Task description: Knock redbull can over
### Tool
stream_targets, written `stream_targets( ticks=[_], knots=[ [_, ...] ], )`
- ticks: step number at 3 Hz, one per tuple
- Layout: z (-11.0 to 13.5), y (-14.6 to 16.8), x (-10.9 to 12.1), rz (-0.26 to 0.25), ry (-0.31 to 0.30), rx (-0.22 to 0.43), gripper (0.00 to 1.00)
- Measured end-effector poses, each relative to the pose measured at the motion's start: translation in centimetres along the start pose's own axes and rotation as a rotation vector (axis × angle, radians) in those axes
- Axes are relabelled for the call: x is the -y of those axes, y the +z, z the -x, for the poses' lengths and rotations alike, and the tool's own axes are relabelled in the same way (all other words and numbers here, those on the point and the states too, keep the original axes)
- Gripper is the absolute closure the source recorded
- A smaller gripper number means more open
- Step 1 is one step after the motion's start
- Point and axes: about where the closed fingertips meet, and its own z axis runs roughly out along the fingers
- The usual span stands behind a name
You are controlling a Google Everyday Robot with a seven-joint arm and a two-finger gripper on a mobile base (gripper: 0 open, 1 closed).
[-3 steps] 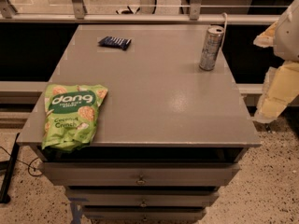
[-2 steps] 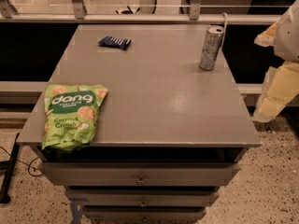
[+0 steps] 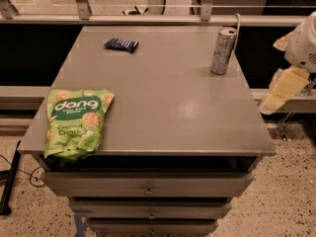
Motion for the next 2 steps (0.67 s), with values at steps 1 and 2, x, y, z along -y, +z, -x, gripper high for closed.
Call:
stream_targets(
  ticks=[1, 2],
  knots=[
    [0.0, 3.2, 3.9, -0.022, 0.093, 0.105, 0.0],
    [1.2, 6.0, 6.6, -0.013, 0.182, 0.243, 0.0]
  ],
)
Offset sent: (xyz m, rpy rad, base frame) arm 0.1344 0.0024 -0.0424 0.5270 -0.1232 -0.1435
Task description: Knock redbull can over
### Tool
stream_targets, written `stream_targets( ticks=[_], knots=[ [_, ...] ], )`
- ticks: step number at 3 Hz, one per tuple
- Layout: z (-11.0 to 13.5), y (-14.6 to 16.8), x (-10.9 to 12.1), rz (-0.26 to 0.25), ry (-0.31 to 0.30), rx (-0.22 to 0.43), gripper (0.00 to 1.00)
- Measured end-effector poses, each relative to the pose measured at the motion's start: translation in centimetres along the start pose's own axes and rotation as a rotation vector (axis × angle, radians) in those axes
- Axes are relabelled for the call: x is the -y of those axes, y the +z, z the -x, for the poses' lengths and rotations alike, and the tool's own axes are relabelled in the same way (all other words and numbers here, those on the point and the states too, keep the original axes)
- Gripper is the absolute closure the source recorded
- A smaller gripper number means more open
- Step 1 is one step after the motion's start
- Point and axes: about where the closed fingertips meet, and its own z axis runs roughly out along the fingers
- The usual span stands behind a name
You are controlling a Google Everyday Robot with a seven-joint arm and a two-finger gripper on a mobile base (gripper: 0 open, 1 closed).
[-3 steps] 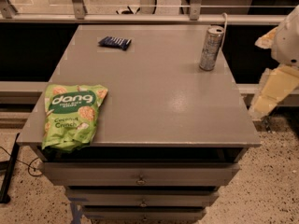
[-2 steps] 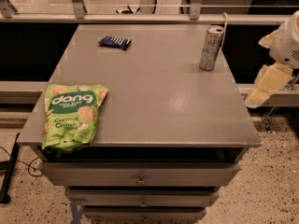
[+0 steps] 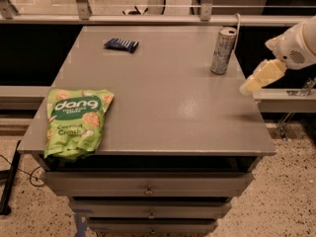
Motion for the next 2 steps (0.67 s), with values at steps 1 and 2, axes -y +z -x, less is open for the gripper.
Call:
stream_targets(
  ticks=[1, 2],
  knots=[
    [1.4, 2.9, 1.3, 0.032, 0.075, 0.179, 0.0],
    [3.5, 5.6, 2.4, 0.077, 0.102, 0.346, 0.0]
  ],
)
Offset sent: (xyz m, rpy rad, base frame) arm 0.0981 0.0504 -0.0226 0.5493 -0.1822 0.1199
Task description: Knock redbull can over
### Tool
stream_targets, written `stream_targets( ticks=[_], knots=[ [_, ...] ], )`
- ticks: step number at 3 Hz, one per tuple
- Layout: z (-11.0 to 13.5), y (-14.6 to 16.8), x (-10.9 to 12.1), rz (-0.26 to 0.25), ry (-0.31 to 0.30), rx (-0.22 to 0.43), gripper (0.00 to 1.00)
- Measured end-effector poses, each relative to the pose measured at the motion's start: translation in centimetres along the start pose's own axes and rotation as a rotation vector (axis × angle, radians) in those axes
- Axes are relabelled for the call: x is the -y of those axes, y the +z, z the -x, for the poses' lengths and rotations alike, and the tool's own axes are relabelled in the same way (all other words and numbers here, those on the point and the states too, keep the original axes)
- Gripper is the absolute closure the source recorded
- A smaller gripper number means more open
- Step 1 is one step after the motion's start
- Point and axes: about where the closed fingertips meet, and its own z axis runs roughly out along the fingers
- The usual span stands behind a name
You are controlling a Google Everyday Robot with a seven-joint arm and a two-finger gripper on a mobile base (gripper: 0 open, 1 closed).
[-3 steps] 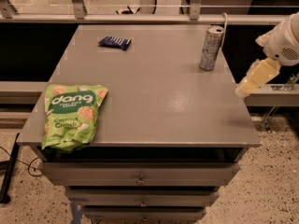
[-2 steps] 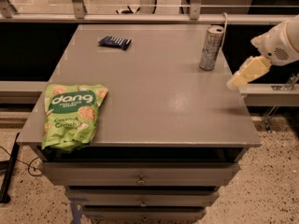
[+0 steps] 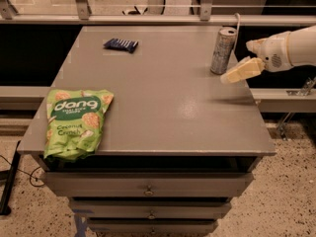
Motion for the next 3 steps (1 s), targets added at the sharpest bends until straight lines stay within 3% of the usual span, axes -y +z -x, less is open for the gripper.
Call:
stream_targets(
  ticks=[2, 3],
  knots=[
    [2.4, 4.3, 0.7, 0.109, -0.066, 0.231, 0.0],
    [3.6, 3.9, -0.4, 0.14, -0.049, 0.301, 0.0]
  ],
)
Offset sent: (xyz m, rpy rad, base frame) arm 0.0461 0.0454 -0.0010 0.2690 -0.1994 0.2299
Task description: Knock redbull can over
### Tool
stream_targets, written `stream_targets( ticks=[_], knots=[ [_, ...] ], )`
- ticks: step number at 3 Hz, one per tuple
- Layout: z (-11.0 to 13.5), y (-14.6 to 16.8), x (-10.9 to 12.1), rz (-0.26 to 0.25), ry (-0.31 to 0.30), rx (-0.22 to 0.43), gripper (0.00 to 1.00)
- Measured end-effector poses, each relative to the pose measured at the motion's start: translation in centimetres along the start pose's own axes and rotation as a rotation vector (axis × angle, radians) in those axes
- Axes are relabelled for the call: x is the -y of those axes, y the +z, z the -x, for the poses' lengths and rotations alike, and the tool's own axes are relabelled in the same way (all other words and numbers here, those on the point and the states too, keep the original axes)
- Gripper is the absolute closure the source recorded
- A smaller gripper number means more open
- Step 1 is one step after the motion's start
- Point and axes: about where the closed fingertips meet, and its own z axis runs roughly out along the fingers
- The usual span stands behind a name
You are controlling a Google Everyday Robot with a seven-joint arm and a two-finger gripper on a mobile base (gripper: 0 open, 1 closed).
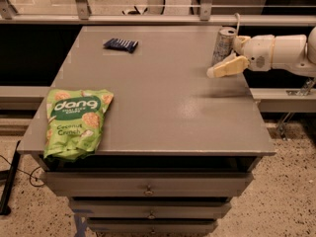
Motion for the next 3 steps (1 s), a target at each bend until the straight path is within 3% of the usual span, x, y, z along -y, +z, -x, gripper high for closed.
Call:
stream_targets(
  ticks=[1, 3],
  knots=[
    [2.1, -0.4, -2.8, 0.034, 0.03, 0.073, 0.0],
    [6.1, 0.0, -9.6, 0.178, 0.106, 0.21, 0.0]
  ],
)
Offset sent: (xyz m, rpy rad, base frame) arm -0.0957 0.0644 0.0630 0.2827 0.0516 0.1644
